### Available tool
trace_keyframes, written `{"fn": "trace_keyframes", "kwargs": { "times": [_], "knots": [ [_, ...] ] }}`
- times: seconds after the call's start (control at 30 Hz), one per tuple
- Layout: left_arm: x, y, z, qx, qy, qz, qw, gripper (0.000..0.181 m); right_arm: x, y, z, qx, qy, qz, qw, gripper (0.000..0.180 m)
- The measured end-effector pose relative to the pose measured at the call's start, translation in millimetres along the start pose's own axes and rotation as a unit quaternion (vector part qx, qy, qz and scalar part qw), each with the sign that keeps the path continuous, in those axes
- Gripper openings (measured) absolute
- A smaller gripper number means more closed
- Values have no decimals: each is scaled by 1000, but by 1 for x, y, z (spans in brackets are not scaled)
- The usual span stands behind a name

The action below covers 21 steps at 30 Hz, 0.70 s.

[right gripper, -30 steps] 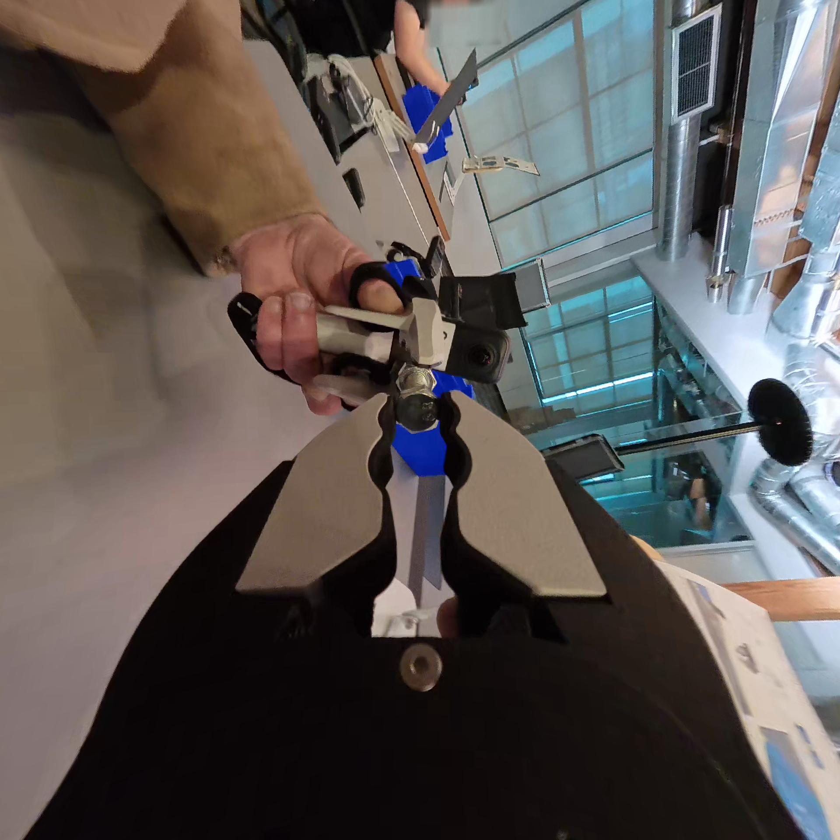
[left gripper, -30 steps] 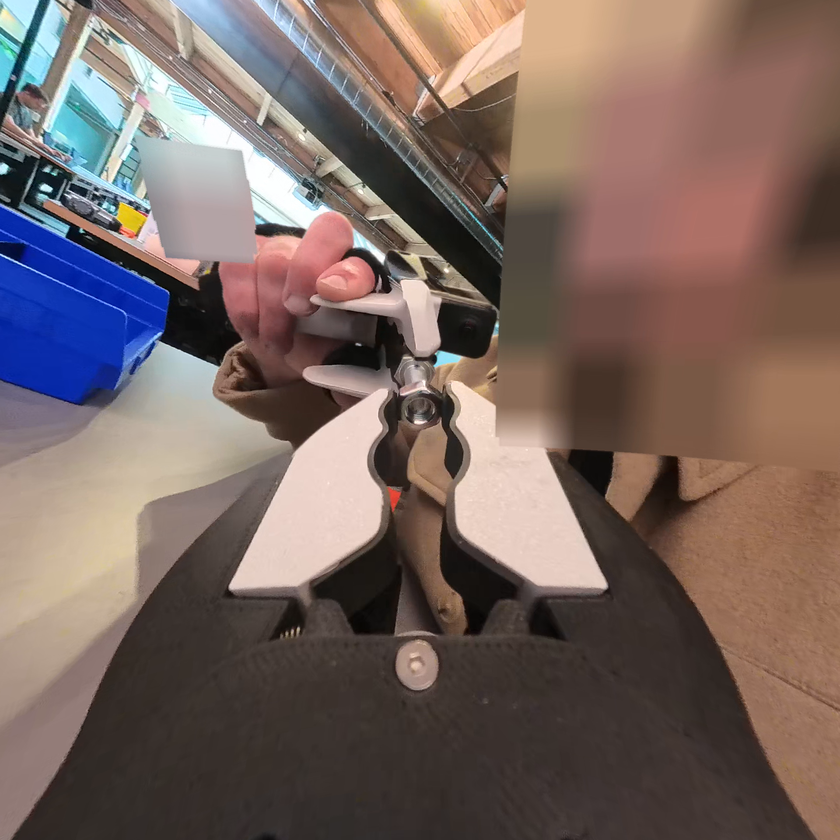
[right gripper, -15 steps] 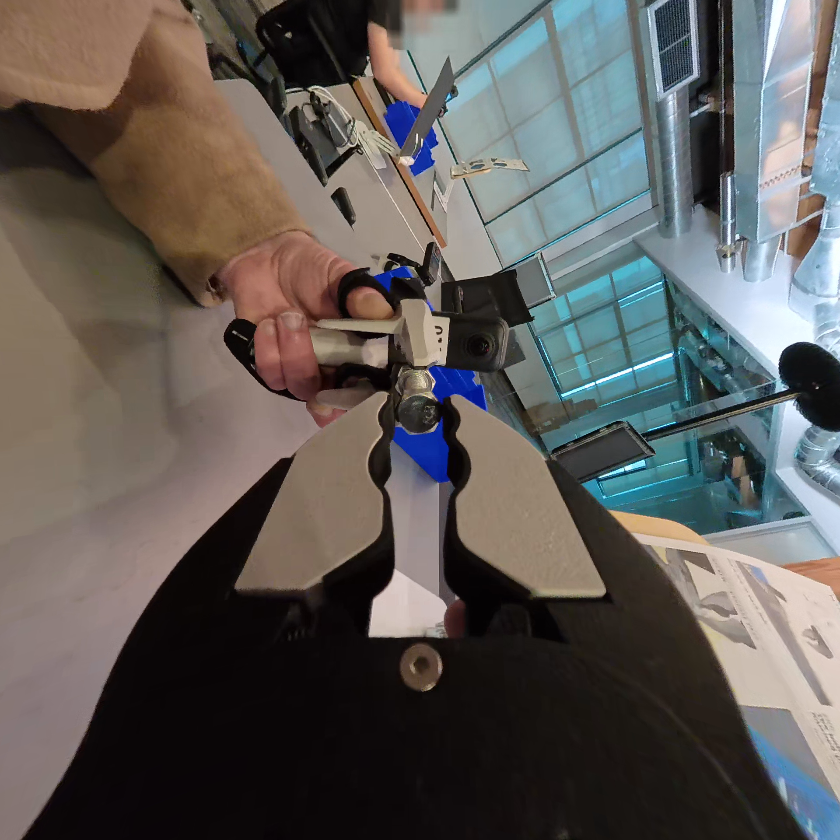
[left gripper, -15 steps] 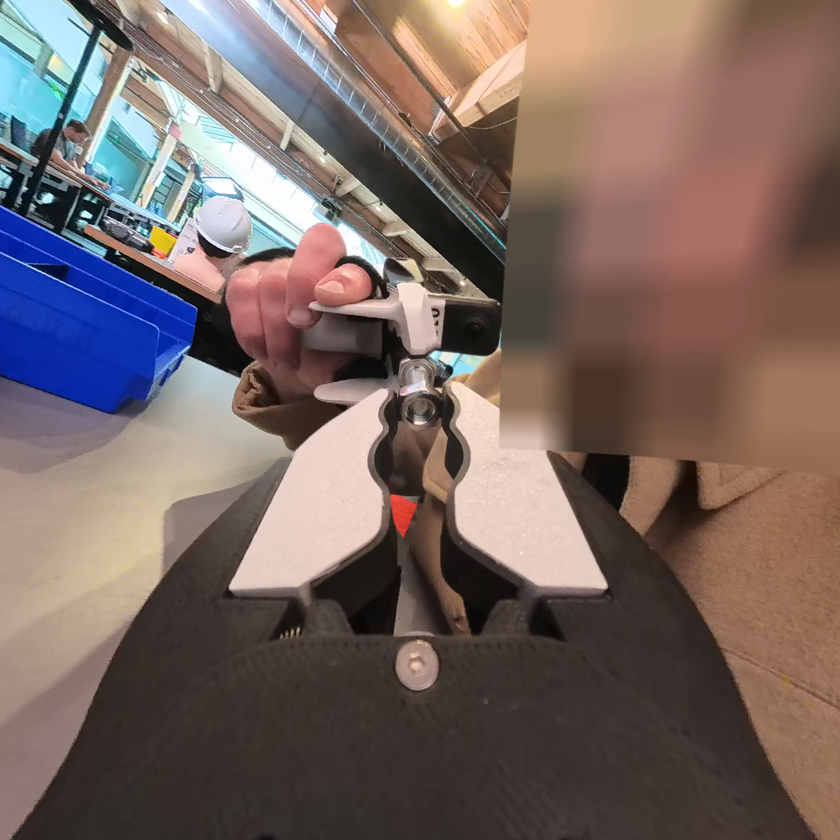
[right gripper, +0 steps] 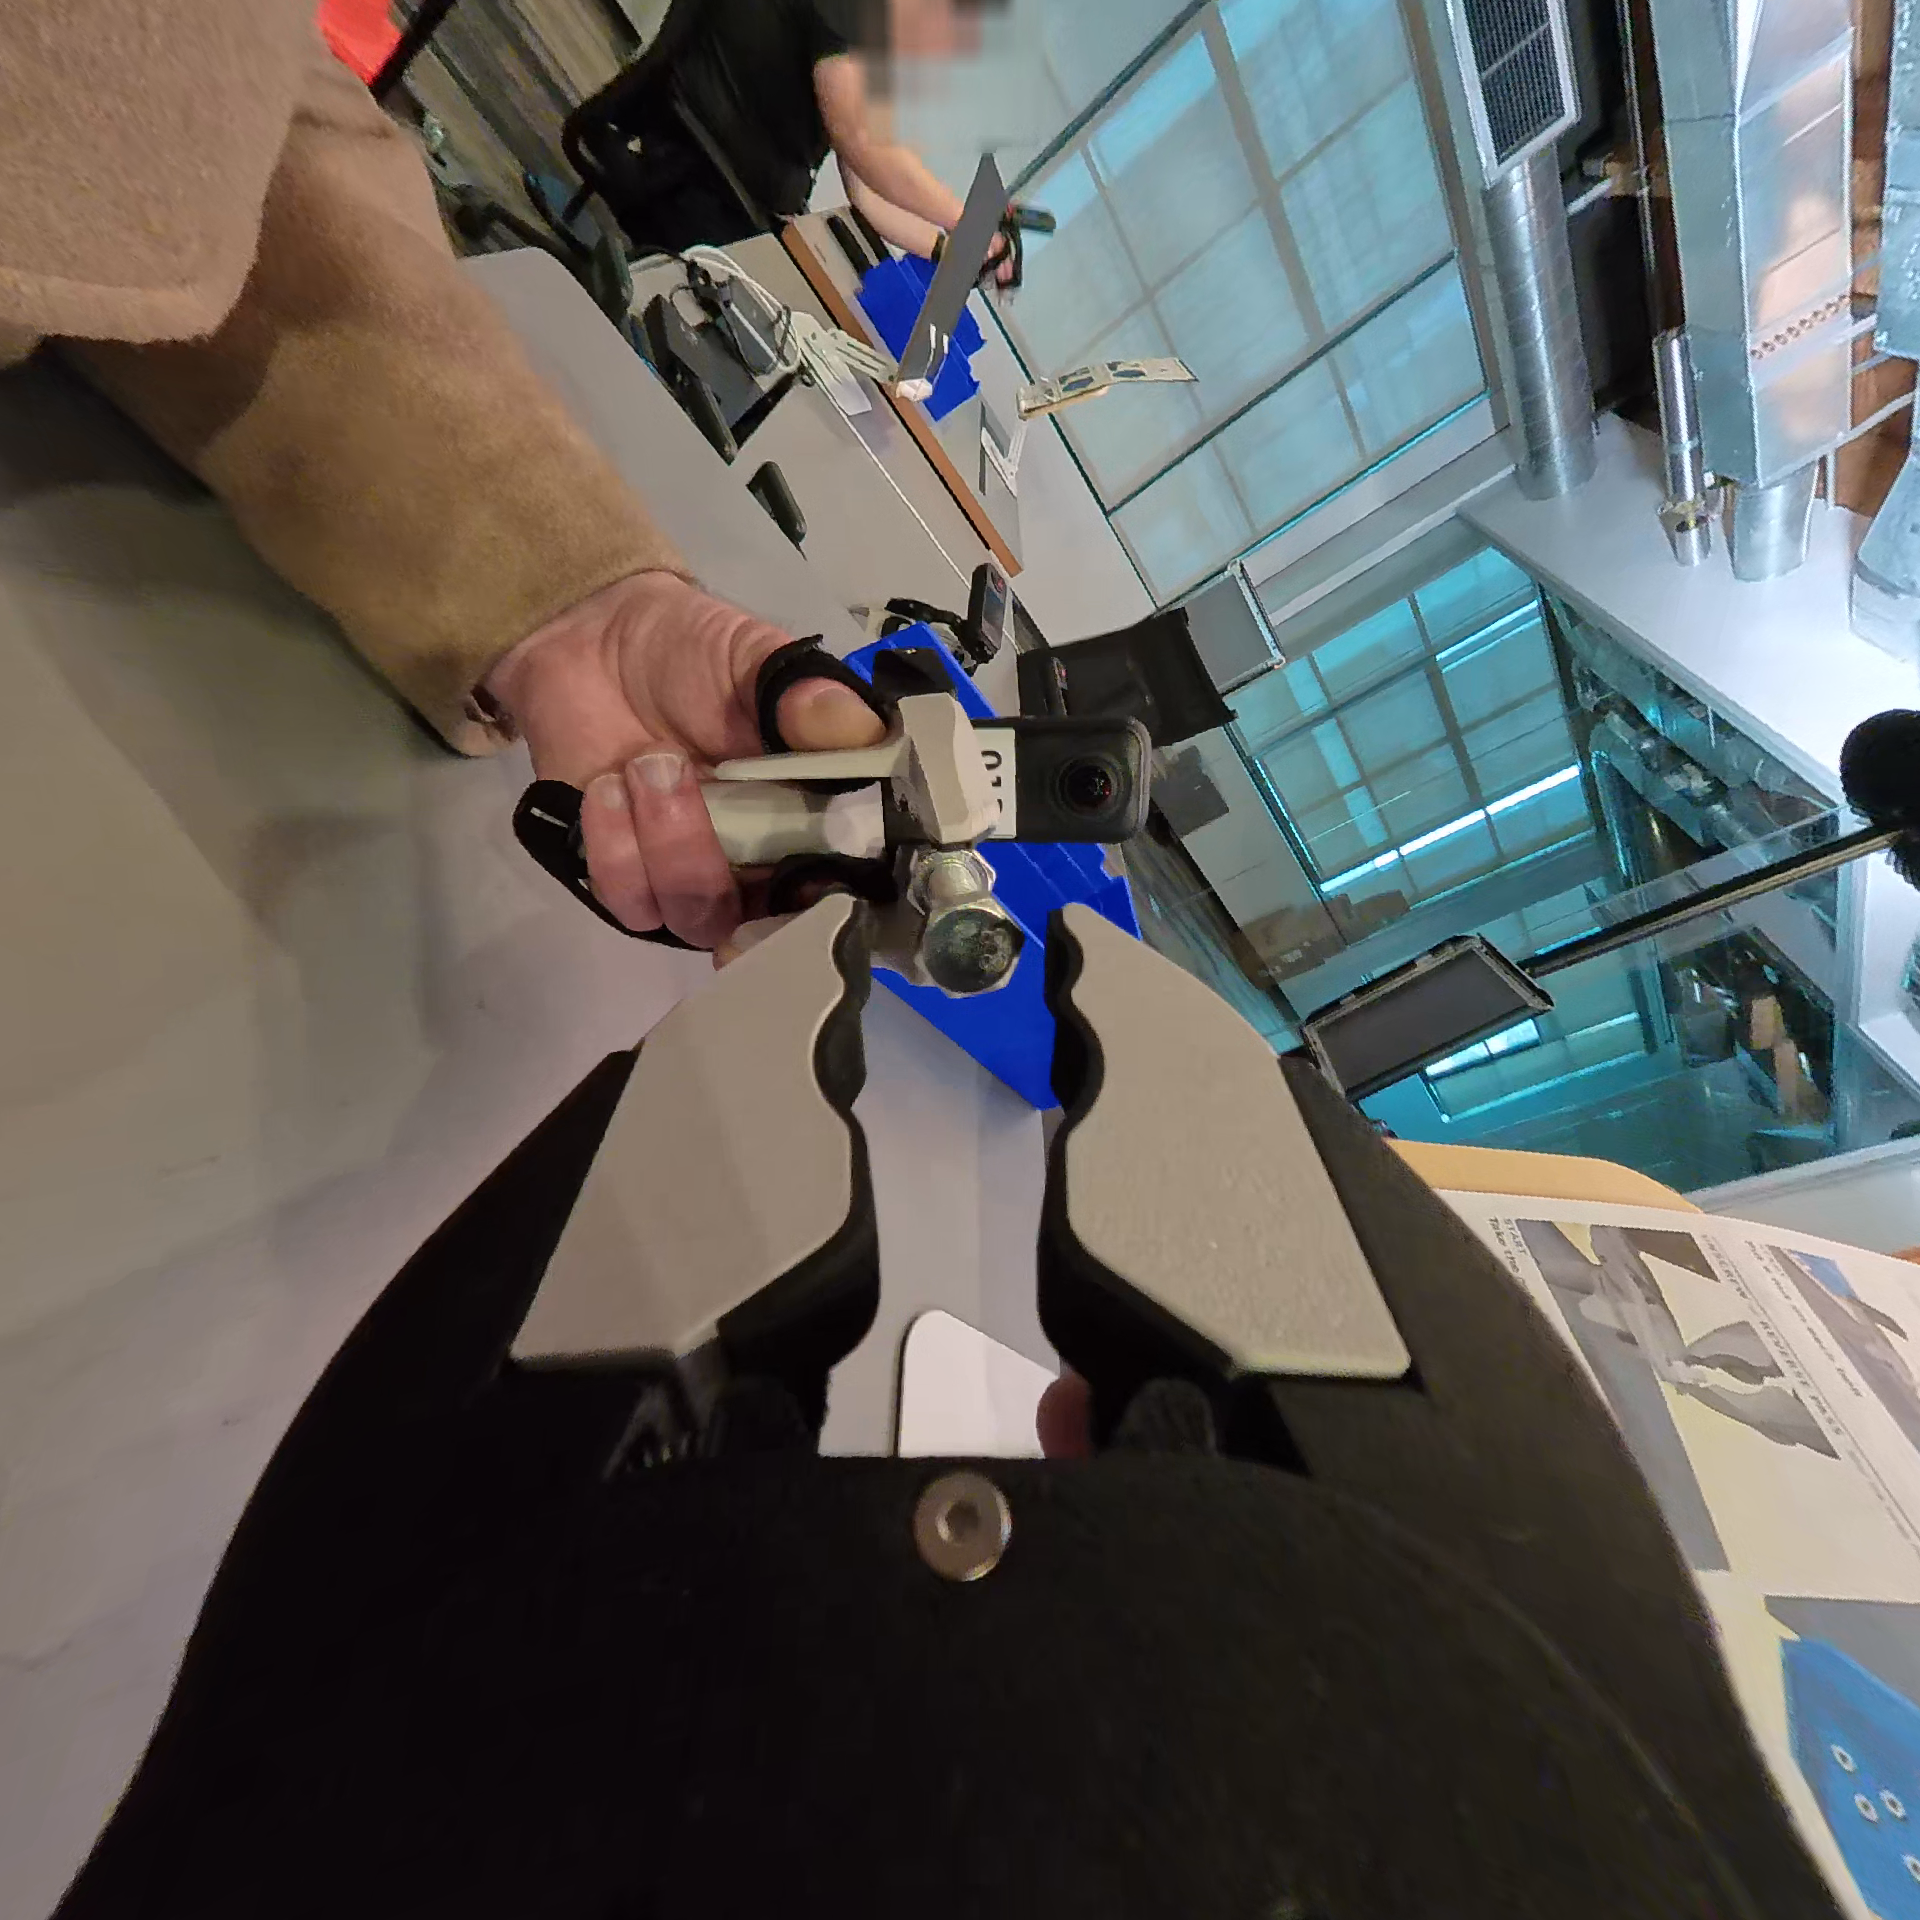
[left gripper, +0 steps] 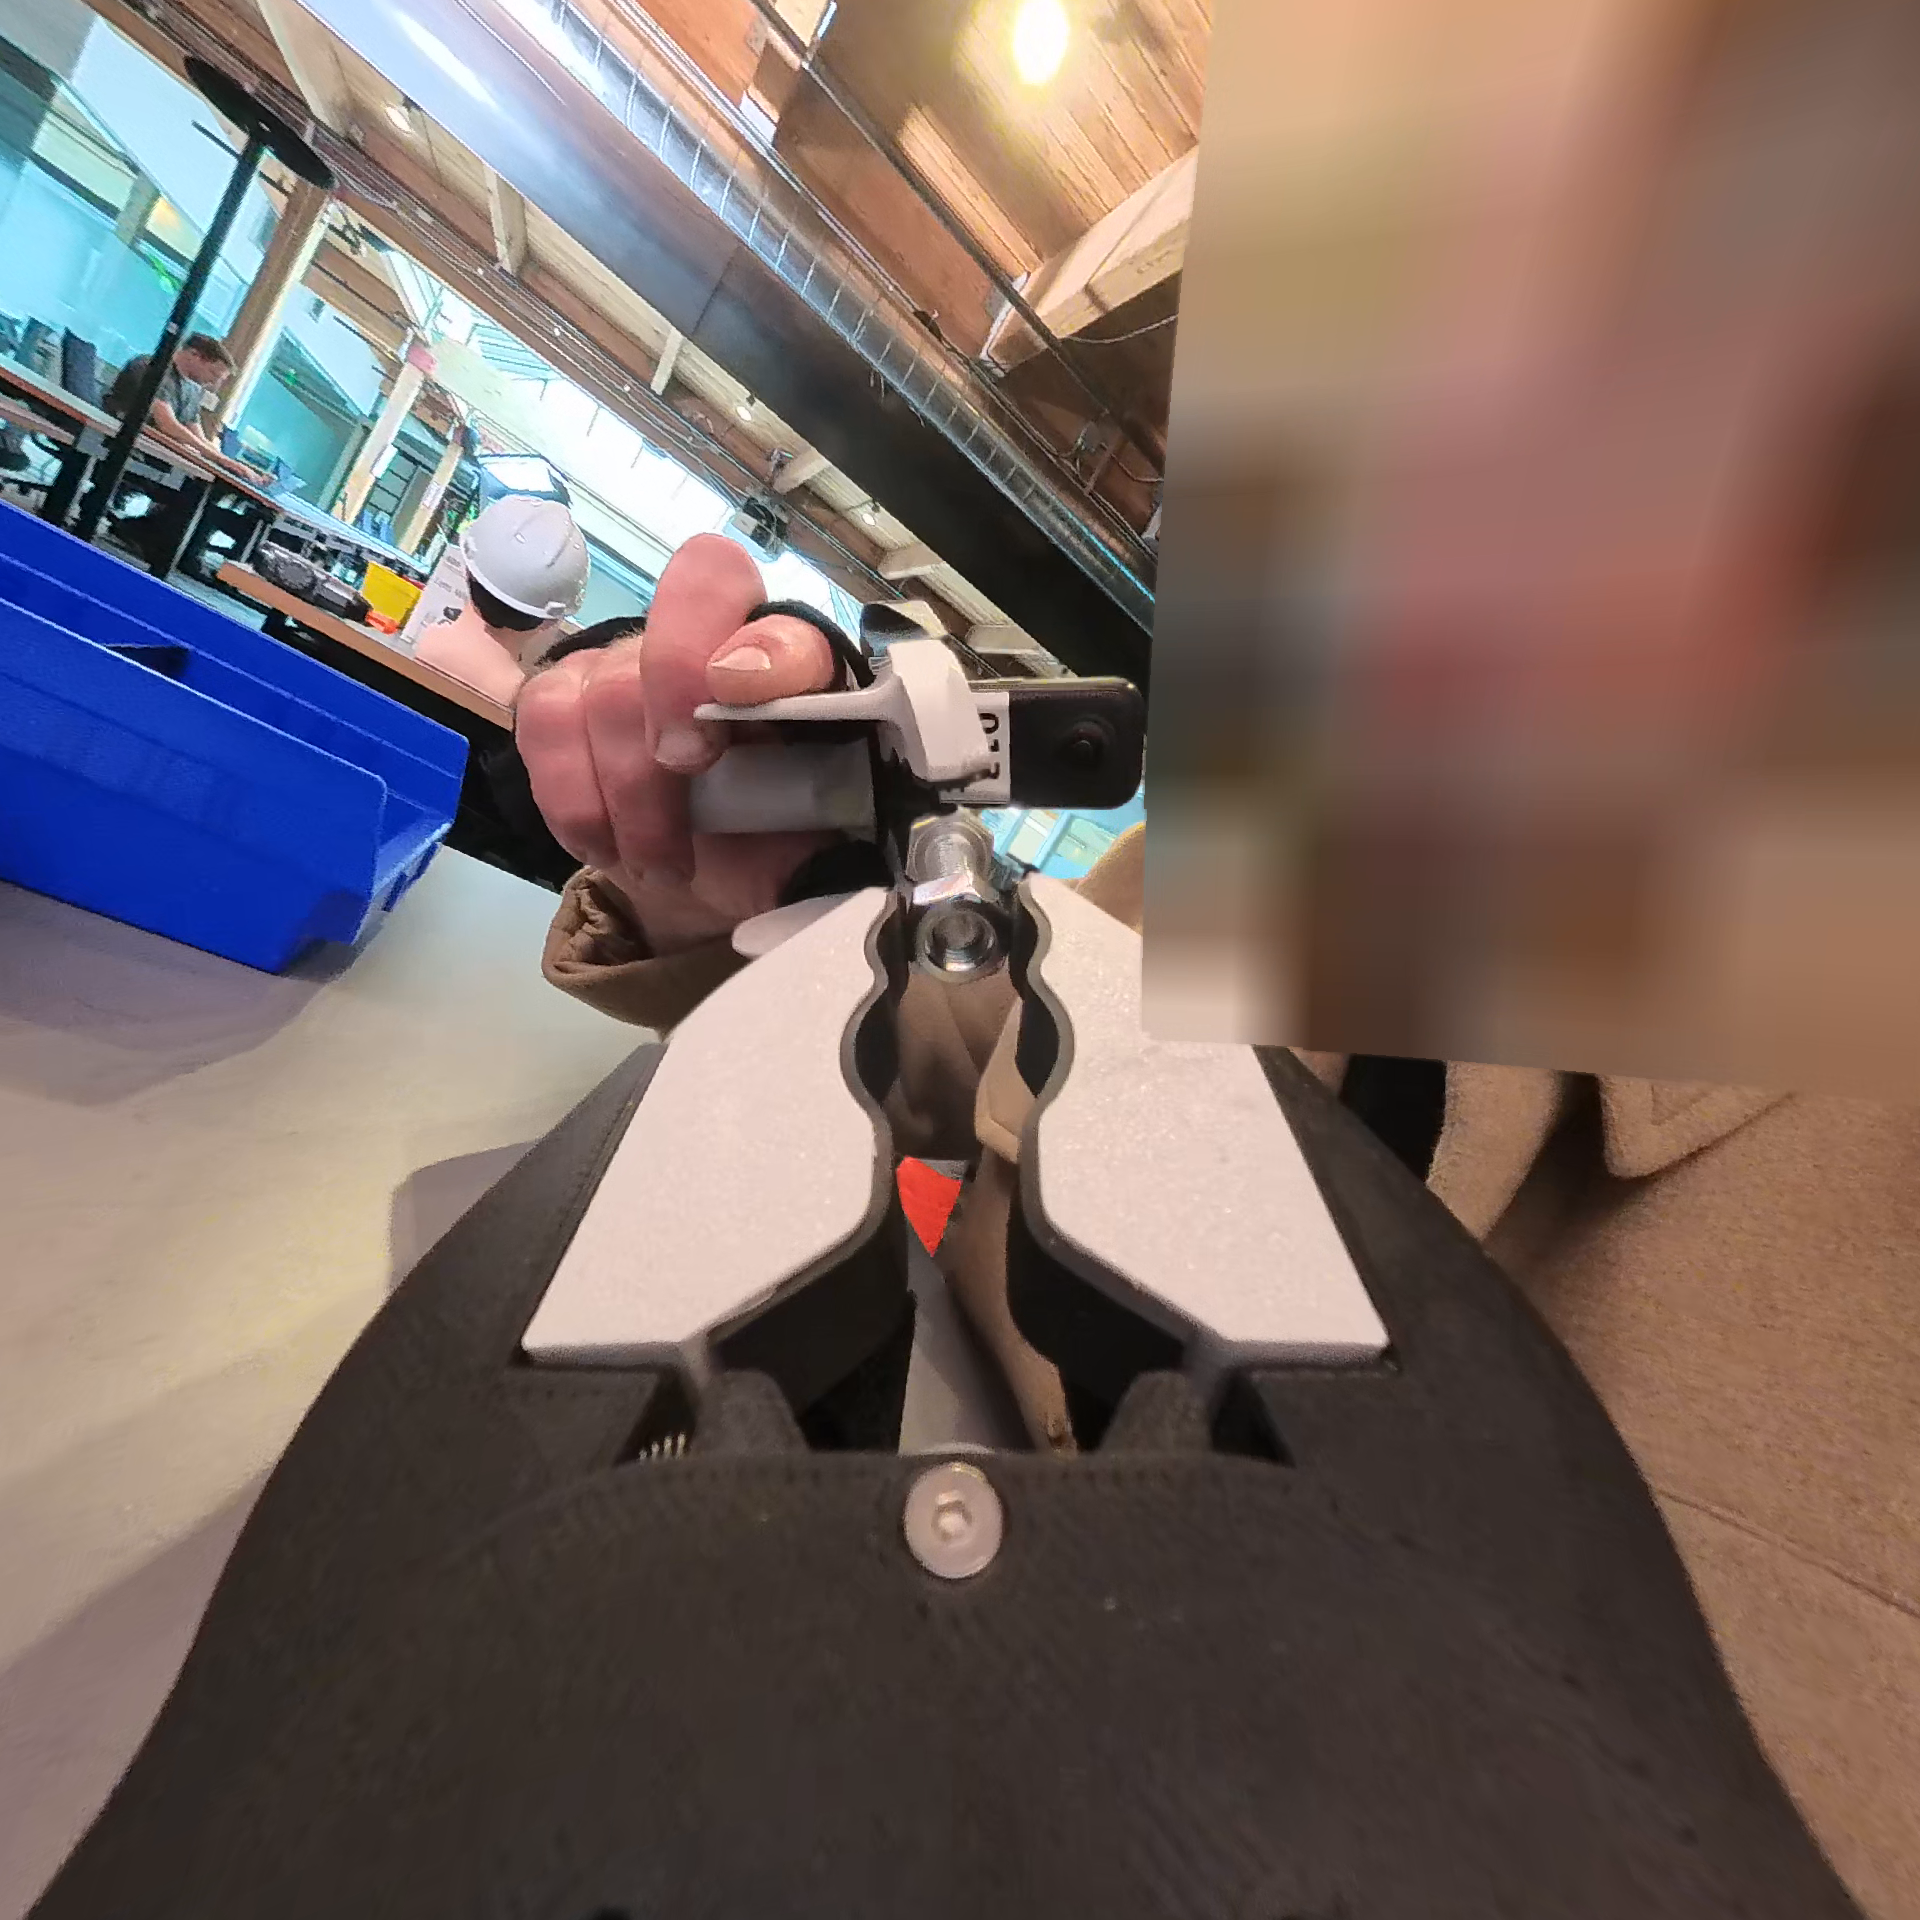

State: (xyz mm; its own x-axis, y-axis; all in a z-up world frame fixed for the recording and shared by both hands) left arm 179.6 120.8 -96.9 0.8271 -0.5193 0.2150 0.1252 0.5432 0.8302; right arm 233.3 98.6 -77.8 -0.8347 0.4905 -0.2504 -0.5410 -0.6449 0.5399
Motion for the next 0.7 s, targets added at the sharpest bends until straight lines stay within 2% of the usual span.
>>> {"fn": "trace_keyframes", "kwargs": {
  "times": [0.03, 0.13, 0.23, 0.4, 0.57, 0.7],
  "knots": [
    [-1, 0, 0, 1, 2, 0, 1000, 18, -1, 0, 0, 4, 2, 6, 1000, 33],
    [-3, 2, -1, 25, 28, -4, 999, 18, -1, -1, 5, 50, 17, 15, 998, 37],
    [-8, 5, 0, 65, 70, -13, 995, 18, 0, -6, 14, 155, 42, 42, 986, 36],
    [-18, 11, 3, 154, 162, -35, 974, 18, 10, -15, 15, 365, 142, 102, 914, 36],
    [-22, 15, 6, 227, 235, -61, 943, 18, 18, -21, 17, 483, 182, 137, 845, 30],
    [-20, 11, 6, 290, 293, -111, 904, 18, 21, -30, 19, 559, 212, 160, 786, 29]
  ]
}}
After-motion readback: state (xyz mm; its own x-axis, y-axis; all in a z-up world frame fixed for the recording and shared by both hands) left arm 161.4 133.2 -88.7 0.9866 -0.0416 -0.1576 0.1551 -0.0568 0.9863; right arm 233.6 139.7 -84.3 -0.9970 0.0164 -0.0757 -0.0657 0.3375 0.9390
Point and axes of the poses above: each gripper's, where its closed fingertips meet, x out along the fingers, y out of its top, z = x × y across the jaws, the point moved 3 cm from there along -x, back along the fingers, and after that the axes turned 13 degrees about -z, right-handed, at the moved point
